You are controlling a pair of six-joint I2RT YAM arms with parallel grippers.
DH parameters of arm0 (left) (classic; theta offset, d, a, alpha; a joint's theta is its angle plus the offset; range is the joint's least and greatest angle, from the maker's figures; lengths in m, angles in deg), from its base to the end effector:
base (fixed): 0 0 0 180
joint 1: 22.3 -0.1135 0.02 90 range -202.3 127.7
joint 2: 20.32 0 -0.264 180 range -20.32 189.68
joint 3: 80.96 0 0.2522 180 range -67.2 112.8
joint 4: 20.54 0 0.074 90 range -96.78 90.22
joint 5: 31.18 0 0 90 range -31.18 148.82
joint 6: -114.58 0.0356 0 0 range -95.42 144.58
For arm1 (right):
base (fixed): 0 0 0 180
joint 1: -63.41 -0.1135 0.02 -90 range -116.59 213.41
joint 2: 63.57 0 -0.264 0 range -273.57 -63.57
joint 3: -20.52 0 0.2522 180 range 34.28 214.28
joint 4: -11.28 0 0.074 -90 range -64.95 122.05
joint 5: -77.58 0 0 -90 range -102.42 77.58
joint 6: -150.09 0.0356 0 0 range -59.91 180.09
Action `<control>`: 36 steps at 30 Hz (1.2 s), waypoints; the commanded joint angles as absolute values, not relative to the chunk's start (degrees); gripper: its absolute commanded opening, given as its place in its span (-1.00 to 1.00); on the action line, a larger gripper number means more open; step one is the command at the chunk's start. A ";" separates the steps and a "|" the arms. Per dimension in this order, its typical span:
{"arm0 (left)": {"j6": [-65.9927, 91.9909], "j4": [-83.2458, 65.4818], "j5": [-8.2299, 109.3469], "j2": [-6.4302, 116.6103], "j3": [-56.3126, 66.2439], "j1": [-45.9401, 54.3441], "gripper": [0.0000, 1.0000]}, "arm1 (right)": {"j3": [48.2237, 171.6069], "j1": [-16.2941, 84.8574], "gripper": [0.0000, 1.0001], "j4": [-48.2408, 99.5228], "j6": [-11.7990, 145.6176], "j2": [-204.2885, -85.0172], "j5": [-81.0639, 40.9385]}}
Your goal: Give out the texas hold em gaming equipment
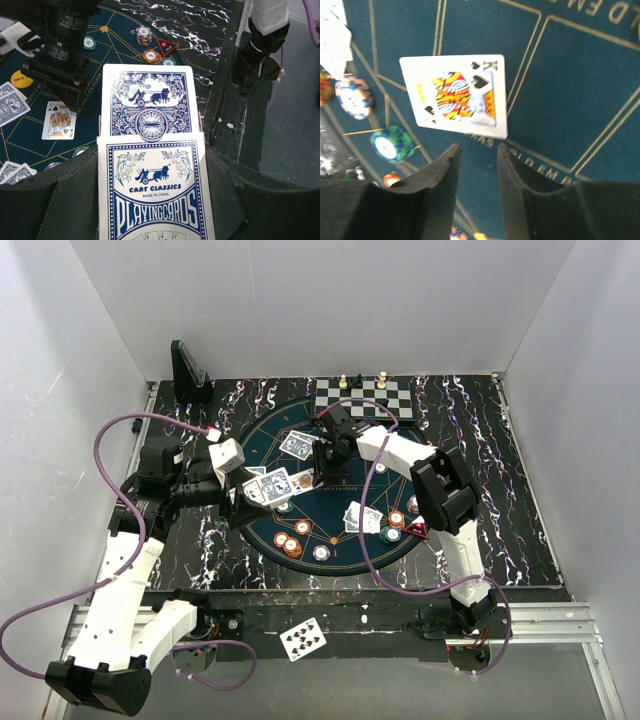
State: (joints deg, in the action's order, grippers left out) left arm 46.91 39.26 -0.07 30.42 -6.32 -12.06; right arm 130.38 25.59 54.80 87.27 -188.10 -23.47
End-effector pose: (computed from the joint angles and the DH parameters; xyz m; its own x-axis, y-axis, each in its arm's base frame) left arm 0.1504 -0.0581 0.3659 -0.2396 0.2428 -0.9400 0.9355 0.3167 -0.1566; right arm 0.3679 0.2942 0.1745 -0.9085 -0.1377 -0.3945 -0.2997 0.8726 0.3857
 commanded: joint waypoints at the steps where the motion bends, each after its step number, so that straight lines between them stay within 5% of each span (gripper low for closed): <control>1: 47.78 37.70 -0.15 31.01 -7.26 -12.19 -1.00 | 132.63 26.49 0.02 59.05 89.88 -175.84 -28.92; 5: 48.48 37.43 -0.68 31.45 -7.17 -12.19 -1.00 | 129.56 27.19 0.63 60.64 93.92 -163.53 -32.27; 15: 50.77 38.49 -0.51 31.54 -7.53 -12.28 -1.00 | 113.48 30.54 0.74 39.05 110.36 -145.85 -54.95; 36: 49.54 36.29 -0.24 32.86 -6.21 -12.28 -1.00 | 120.33 19.47 0.74 36.65 111.94 -156.65 -57.42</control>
State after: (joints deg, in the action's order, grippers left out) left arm 49.83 38.24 0.23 32.87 -6.87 -12.06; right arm 117.96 20.41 39.70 110.14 -155.38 -56.56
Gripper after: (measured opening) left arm 0.654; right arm 0.886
